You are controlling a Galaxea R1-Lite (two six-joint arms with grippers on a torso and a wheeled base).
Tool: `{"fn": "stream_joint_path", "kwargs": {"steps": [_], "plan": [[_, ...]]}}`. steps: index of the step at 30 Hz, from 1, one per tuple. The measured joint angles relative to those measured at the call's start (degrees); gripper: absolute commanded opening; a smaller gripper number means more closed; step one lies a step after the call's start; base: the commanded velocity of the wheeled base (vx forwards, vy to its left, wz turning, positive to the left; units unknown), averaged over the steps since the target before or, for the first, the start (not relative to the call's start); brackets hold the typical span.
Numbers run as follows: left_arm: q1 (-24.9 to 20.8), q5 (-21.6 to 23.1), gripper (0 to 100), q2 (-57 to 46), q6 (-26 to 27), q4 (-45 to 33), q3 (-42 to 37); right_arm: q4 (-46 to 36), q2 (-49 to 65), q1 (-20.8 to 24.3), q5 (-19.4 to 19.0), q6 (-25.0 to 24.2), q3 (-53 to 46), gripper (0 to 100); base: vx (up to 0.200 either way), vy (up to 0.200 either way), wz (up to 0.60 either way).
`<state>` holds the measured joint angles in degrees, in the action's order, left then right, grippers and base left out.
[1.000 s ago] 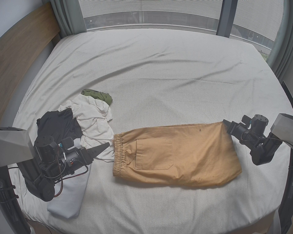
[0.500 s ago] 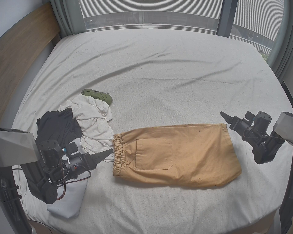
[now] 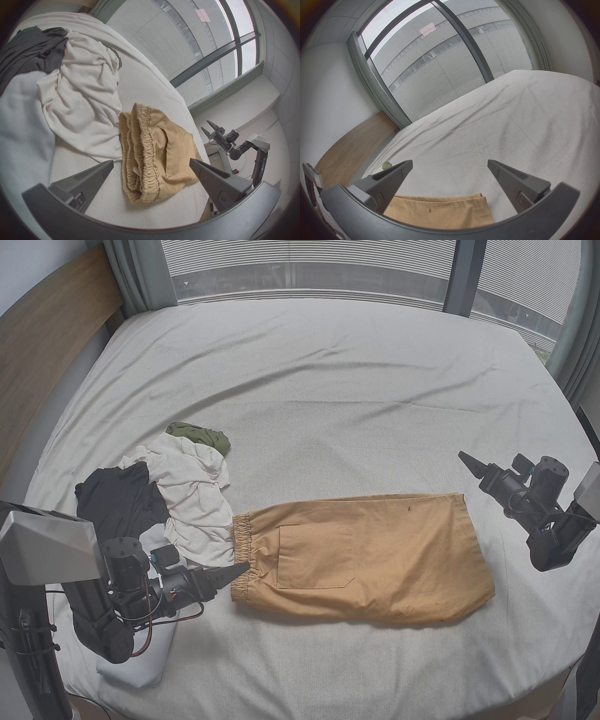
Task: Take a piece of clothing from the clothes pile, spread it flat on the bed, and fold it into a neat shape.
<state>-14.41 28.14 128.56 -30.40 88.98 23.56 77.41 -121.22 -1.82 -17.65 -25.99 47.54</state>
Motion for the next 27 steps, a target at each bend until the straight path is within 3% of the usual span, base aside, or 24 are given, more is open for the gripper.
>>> {"fn": "stream_joint_path", "kwargs": {"steps": [16, 27], "plan": [[-1.4, -0.2, 100, 6.3, 0.1, 0.1, 3.3, 0.3, 0.5, 0.4, 0.0, 0.1, -0.4, 100, 0.0, 0.0, 0.0], [-3.7, -0.4, 100, 8.5, -6.4, 0.1, 9.2, 0.3, 0.9, 0.5, 0.0, 0.1, -0.4, 100, 0.0, 0.0, 0.0]]}}
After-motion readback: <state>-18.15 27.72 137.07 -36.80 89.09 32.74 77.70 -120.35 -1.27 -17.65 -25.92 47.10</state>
